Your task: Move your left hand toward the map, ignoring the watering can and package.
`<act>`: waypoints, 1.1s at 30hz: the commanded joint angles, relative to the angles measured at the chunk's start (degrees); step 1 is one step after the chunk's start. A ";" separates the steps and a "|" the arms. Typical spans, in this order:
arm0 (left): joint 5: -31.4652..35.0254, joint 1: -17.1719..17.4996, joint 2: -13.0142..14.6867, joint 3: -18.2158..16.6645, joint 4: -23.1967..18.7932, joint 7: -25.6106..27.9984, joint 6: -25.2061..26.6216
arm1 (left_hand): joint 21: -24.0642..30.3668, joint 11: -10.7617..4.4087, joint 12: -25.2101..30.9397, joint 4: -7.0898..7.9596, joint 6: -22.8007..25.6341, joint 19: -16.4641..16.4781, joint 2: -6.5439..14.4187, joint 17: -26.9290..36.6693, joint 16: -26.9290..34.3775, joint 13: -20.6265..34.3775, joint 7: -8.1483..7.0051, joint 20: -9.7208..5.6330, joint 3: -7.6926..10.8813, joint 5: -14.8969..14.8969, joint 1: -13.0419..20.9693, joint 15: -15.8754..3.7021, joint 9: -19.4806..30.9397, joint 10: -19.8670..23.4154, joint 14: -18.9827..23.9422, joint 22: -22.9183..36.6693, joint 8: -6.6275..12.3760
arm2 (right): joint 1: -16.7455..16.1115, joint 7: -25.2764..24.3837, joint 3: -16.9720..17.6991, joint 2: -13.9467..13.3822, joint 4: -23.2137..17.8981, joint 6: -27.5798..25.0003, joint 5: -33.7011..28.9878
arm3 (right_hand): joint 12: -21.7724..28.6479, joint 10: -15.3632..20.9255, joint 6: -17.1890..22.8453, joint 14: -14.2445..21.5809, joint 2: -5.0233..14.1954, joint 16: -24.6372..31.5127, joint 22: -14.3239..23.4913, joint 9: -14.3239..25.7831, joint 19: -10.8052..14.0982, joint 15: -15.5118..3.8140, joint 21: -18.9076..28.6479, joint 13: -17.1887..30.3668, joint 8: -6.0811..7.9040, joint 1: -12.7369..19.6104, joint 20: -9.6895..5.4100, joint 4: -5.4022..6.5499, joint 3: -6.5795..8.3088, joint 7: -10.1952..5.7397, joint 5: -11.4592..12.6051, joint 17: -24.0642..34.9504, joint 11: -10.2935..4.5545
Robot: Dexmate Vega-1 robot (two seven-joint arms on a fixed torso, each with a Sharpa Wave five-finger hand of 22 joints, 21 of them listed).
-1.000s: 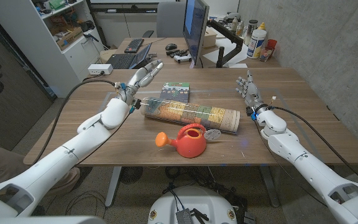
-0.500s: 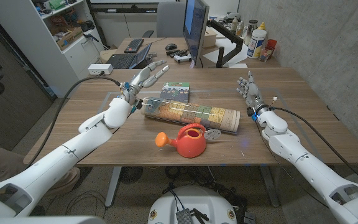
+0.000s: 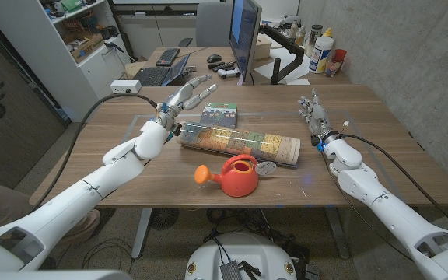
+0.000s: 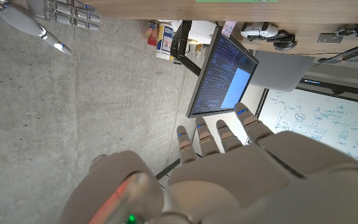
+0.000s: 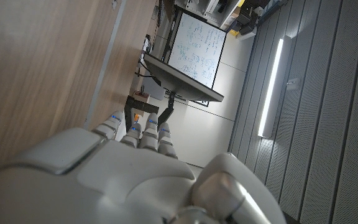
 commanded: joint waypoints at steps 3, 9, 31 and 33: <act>3.27 -2.18 -0.81 2.53 0.48 -1.83 1.87 | 0.26 -0.06 -0.13 0.04 -0.39 0.48 -0.13 0.12 0.30 0.27 -0.37 -0.31 -0.23 0.52 0.38 -2.07 0.28 -0.32 0.42 0.13 -0.03 | -1.56 -0.01 1.15 -0.94 -1.01 0.85 0.74 | -0.23 -0.49 0.24 -0.68 0.62 -0.14 0.13 0.11 -0.40 -0.22 0.09 0.21 0.30 0.21 -0.01 -0.05 0.12 -0.37 0.38 0.15 0.03; 4.23 -2.52 -0.90 3.29 -0.10 -2.57 3.08 | 0.02 0.12 -0.60 0.50 -1.30 -0.21 -0.46 0.19 0.10 0.28 -0.32 -0.34 -0.64 0.26 -0.65 -2.21 0.30 -1.69 -0.23 0.17 -0.32 | -1.67 0.35 1.12 -1.35 -0.94 2.05 -0.12 | -0.49 -1.20 -0.03 -0.89 0.61 -0.04 0.13 0.11 -0.45 -0.40 0.23 0.21 0.21 0.23 -0.18 -0.07 0.13 -0.37 0.38 0.14 0.14; 7.86 -4.79 -1.24 6.15 1.44 -4.33 2.53 | 0.02 0.10 -0.79 1.30 -4.76 -0.49 -1.56 0.25 0.13 0.28 -0.32 -0.45 -1.28 -0.61 -2.86 -2.26 0.31 -3.27 -0.56 0.20 -0.95 | -0.92 0.78 1.03 -1.33 -0.43 3.26 -0.90 | -0.73 -2.07 -0.38 -1.47 0.39 0.12 0.12 0.10 -0.86 -0.97 0.42 0.20 0.14 0.30 -0.51 -0.18 0.08 -0.54 0.39 0.09 0.25; 8.17 -5.11 -1.33 6.45 1.69 -4.64 2.52 | 0.03 0.06 -0.79 1.32 -4.79 -0.48 -1.61 0.25 0.13 0.28 -0.33 -0.48 -1.29 -0.65 -2.94 -2.26 0.31 -3.33 -0.59 0.20 -0.91 | -0.93 0.61 1.09 -1.27 -0.51 3.05 -0.75 | -0.74 -2.12 -0.43 -1.50 0.39 0.13 0.11 0.10 -0.88 -0.98 0.43 0.20 0.13 0.30 -0.50 -0.18 0.08 -0.52 0.39 0.08 0.21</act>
